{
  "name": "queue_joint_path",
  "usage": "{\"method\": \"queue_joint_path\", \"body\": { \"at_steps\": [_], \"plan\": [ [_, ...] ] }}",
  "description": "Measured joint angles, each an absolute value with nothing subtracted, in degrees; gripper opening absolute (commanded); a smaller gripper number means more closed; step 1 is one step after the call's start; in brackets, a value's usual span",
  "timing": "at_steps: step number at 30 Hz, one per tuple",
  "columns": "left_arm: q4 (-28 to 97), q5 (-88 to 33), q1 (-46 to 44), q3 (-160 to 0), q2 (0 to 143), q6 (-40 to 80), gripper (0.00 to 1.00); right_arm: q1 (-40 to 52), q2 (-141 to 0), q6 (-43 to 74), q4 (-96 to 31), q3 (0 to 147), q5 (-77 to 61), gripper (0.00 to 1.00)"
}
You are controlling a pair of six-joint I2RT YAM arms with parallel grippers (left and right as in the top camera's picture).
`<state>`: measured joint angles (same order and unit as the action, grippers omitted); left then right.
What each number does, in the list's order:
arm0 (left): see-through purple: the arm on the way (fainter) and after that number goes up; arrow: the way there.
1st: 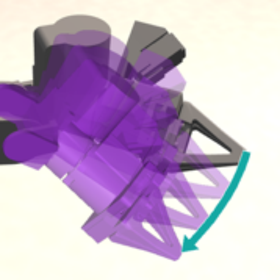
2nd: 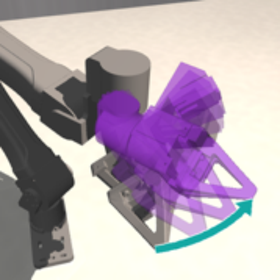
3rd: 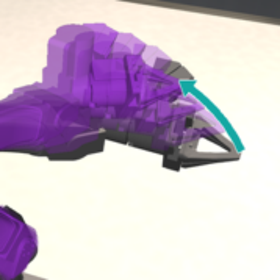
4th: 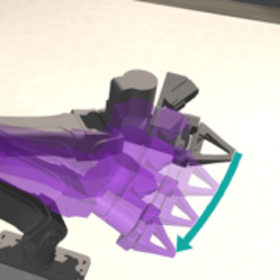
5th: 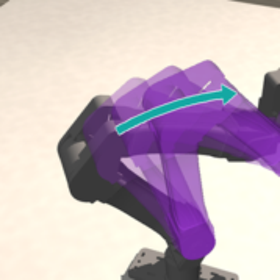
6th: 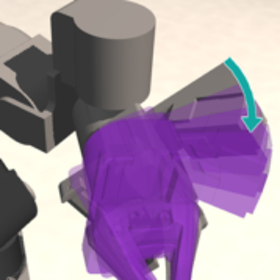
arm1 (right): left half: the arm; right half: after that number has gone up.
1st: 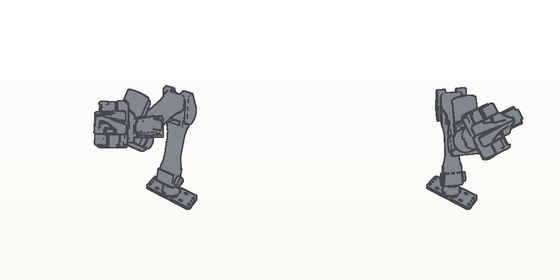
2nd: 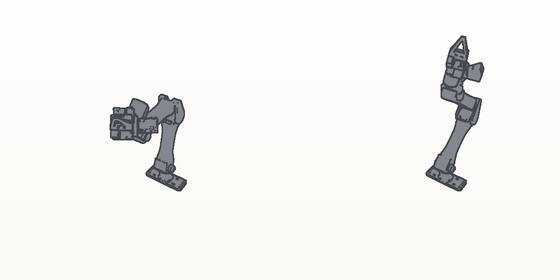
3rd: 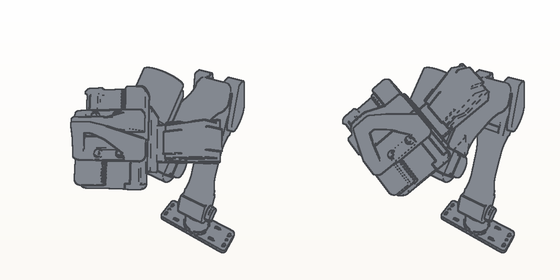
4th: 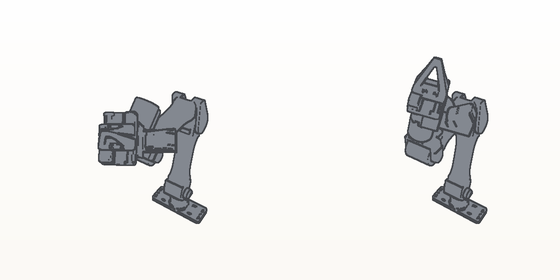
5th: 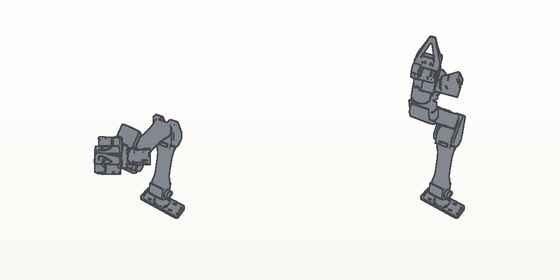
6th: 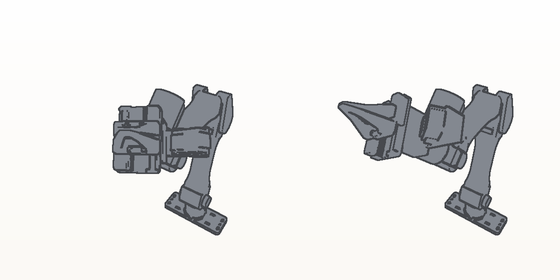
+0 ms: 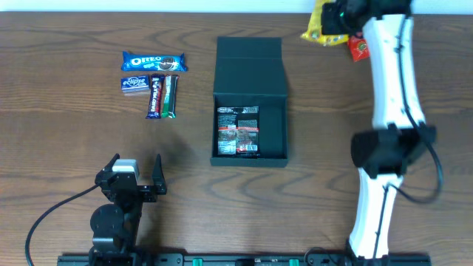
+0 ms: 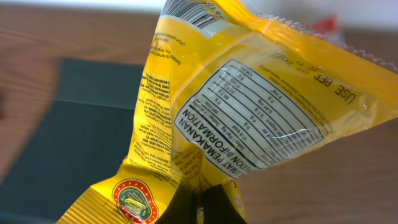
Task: Pack container
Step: 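Carry the yellow bag over the box with the right gripper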
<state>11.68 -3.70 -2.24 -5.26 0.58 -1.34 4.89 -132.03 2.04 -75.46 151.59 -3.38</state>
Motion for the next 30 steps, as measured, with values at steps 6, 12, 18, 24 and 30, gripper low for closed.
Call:
{"method": "queue_joint_path", "body": {
  "at_steps": [6,12,18,24,30],
  "plan": [
    [11.68,-3.70,-2.24,-5.26,0.58,-1.34,0.95,6.11,-115.85,1.87,-74.41,141.56,-3.62,0.02],
    [11.70,-3.73,-2.24,-5.26,0.58,-1.37,0.95,6.83,-98.35,2.94,-59.68,106.10,-3.90,0.01],
    [11.60,-3.70,-2.24,-5.23,0.58,-1.37,0.96,18.15,-89.10,5.67,-53.19,82.00,-6.09,0.01],
    [11.60,-3.70,-2.24,-5.23,0.58,-1.37,0.95,25.89,-89.03,8.01,-47.90,75.05,-7.29,0.01],
    [11.60,-3.70,-2.24,-5.23,0.58,-1.37,0.95,28.14,-88.95,12.45,-44.97,68.97,-8.36,0.01]
  ]
}}
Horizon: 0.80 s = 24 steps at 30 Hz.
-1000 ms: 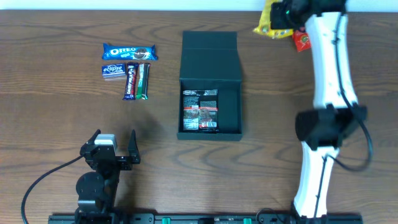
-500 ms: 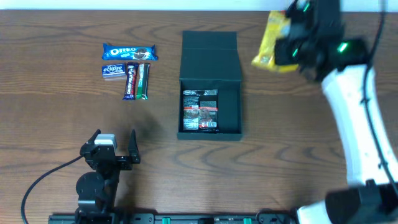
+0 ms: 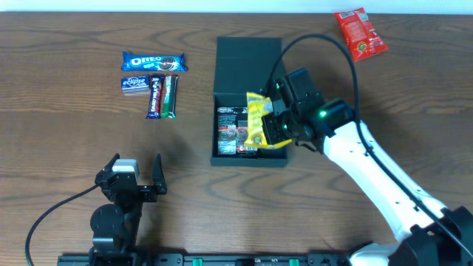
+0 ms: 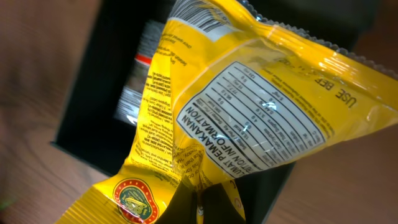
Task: Pack container
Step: 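Carry the yellow bag over the box with the right gripper, then lower the yellow bag into the box and release it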
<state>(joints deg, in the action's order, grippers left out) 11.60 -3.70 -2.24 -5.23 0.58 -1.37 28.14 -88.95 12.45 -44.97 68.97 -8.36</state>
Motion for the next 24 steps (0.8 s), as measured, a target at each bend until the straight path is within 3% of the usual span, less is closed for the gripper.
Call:
{"method": "queue_joint_path", "body": {
  "at_steps": [16,19,24],
  "plan": [
    [11.60,-3.73,-2.24,-5.23,0.58,-1.37,0.95,28.14,-90.11,17.41,-33.17,59.40,-9.45,0.02],
    [11.60,-3.70,-2.24,-5.23,0.58,-1.37,0.95,28.14,-92.36,17.85,-32.56,59.40,-9.08,0.41],
    [11.60,-3.70,-2.24,-5.23,0.58,-1.37,0.95,28.14,-94.87,17.41,-31.20,59.40,-9.02,0.86]
  ]
}}
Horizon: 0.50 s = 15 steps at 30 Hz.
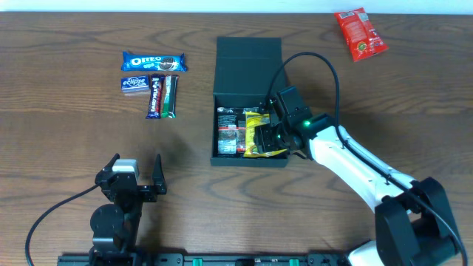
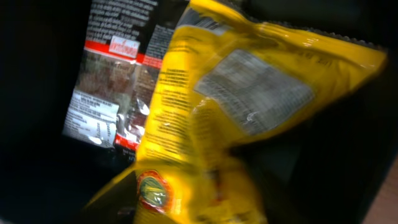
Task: Pack container
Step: 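Lower the yellow bag into the box and release it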
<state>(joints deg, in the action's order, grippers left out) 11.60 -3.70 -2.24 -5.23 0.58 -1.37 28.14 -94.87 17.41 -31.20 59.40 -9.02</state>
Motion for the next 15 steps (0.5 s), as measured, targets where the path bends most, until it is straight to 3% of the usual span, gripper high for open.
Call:
{"method": "queue_joint_path", "body": {
  "at_steps": [4,7,8,11,15],
  "plan": [
    [11.60,-3.70,-2.24,-5.23,0.58,-1.37,0.95,28.18,-94.74,17.28,-31.59,61.01,-9.19,0.89],
    [11.60,-3.70,-2.24,-5.23,0.58,-1.37,0.95,28.18,-93.80,16.88,-32.29,63.70,-9.08,0.81],
    [11.60,-3.70,-2.24,-5.23,0.58,-1.37,0.95,28.18,-93.19,16.47,-32.56,64.75,-9.06,0.70],
    [11.60,-3.70,-2.24,-5.23,0.58,-1.37,0.95,28.18,-90.63,15.84,-33.39,67.94,-9.06,0.05],
    [11.60,-3.70,-2.24,-5.23,0.58,-1.37,0.95,28.18,-88.31,15.73,-36.97,69.84,-9.02,0.01]
  ]
}}
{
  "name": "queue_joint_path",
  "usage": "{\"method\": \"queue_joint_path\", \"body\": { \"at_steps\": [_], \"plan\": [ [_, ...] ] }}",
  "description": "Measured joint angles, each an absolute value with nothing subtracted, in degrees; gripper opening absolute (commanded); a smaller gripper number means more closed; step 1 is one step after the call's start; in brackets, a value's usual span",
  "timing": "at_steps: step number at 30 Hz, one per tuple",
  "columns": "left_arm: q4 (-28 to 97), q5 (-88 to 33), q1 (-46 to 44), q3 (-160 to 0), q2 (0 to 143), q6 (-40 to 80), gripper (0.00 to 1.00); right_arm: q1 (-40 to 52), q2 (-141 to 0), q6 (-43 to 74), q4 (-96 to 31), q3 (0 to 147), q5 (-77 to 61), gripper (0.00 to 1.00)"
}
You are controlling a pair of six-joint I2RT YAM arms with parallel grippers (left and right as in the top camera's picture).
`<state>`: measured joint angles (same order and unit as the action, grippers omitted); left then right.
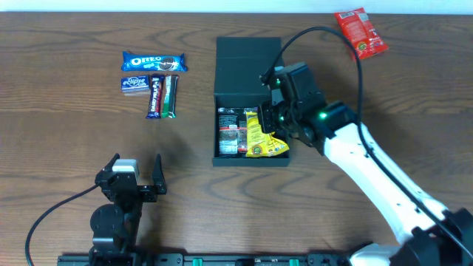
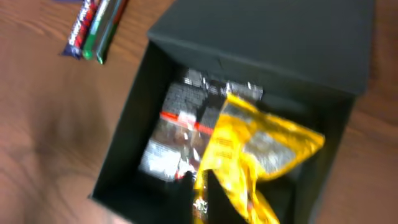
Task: Pack container
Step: 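Lower the yellow bag into the box and release it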
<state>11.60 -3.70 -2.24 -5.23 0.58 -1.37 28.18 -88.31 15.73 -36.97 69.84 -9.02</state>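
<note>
The open black box [image 1: 248, 159] stands mid-table, its lid [image 1: 248, 65] folded back. Inside lie a black-and-red packet [image 1: 235, 130] on the left and the yellow snack bag [image 1: 264, 137] on the right. My right gripper [image 1: 272, 116] hovers over the box's right half. In the right wrist view the yellow bag [image 2: 261, 149] rests in the box [image 2: 121, 149] beside the packet [image 2: 177, 130], below the slightly open right gripper [image 2: 200, 202]. My left gripper [image 1: 137, 161] stands open near the front left, far from the box.
Left of the box lie an Oreo pack [image 1: 154, 61], a blue gum pack [image 1: 133, 83] and two slim bars [image 1: 162, 96], the bars [image 2: 96, 28] also showing in the wrist view. A red packet [image 1: 361, 33] lies at the far right corner.
My right gripper was low inside the box with the yellow bag. It now sits higher above the box, and the bag lies released on the box's right side.
My right gripper held the yellow bag at the table's far right, by the red packet. Then it held the bag over the open box, then low inside it. Now the bag lies in the box and the gripper is above it. The left arm stayed still.
</note>
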Motion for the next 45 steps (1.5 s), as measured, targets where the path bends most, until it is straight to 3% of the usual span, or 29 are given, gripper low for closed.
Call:
{"method": "queue_joint_path", "body": {
  "at_steps": [16,45],
  "plan": [
    [11.60,-3.70,-2.24,-5.23,0.58,-1.37,0.95,29.65,-105.78,16.12,-42.09,68.71,-5.89,0.01],
    [11.60,-3.70,-2.24,-5.23,0.58,-1.37,0.95,30.00,-104.95,16.34,-38.61,73.12,4.12,0.01]
  ]
}}
